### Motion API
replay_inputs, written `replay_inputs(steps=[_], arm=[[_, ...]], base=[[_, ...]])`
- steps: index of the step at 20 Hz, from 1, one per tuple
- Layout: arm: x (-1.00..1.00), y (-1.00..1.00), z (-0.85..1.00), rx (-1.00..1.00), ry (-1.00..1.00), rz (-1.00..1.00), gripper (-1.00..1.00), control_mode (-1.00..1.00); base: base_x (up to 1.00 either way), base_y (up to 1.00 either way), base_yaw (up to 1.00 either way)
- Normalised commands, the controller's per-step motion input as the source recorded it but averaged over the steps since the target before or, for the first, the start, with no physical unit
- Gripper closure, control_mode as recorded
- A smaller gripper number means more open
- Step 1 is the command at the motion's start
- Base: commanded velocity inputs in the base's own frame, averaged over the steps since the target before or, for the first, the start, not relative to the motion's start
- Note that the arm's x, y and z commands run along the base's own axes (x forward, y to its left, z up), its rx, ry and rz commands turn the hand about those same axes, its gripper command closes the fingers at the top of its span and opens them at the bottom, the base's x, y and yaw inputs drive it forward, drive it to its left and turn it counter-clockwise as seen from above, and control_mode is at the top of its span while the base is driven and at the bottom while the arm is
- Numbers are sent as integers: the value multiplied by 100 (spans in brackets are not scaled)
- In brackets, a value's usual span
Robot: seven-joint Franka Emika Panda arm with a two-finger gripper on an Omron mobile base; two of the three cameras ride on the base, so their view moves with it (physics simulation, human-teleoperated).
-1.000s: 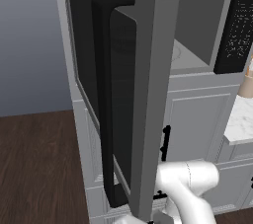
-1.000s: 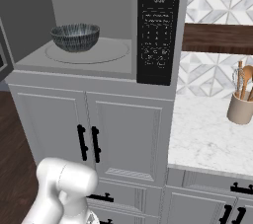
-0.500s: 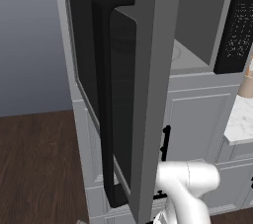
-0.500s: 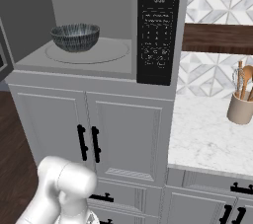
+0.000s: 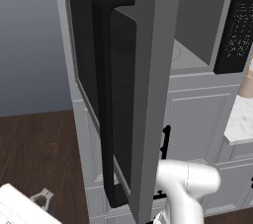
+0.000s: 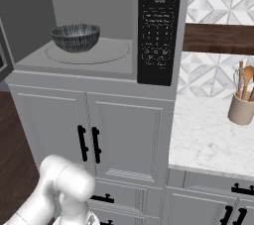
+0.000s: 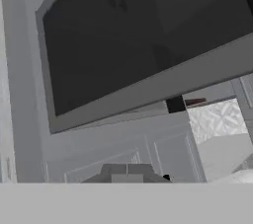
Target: Open the microwave, place the bowl with waffle inside the microwave, then close the microwave door and turn it on.
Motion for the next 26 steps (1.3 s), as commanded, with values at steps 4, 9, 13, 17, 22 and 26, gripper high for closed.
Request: replay_inputs(steps=[4,9,13,17,22,26], arm=[[100,-10,-9,-3,-1,-34,100,-100],[89,-64,12,0,-10,-33,100,-100],[51,-100,41,0,-10,-24,100,-100],[60,-100,36,5,-9,-9,100,-100],[51,-100,39,7,-16,0,100,-100],[-23,-52,33,-5,-11,12,100,-100]], base=[[0,0,0],[0,0,0],[0,0,0],[0,0,0],[0,0,0],[0,0,0]])
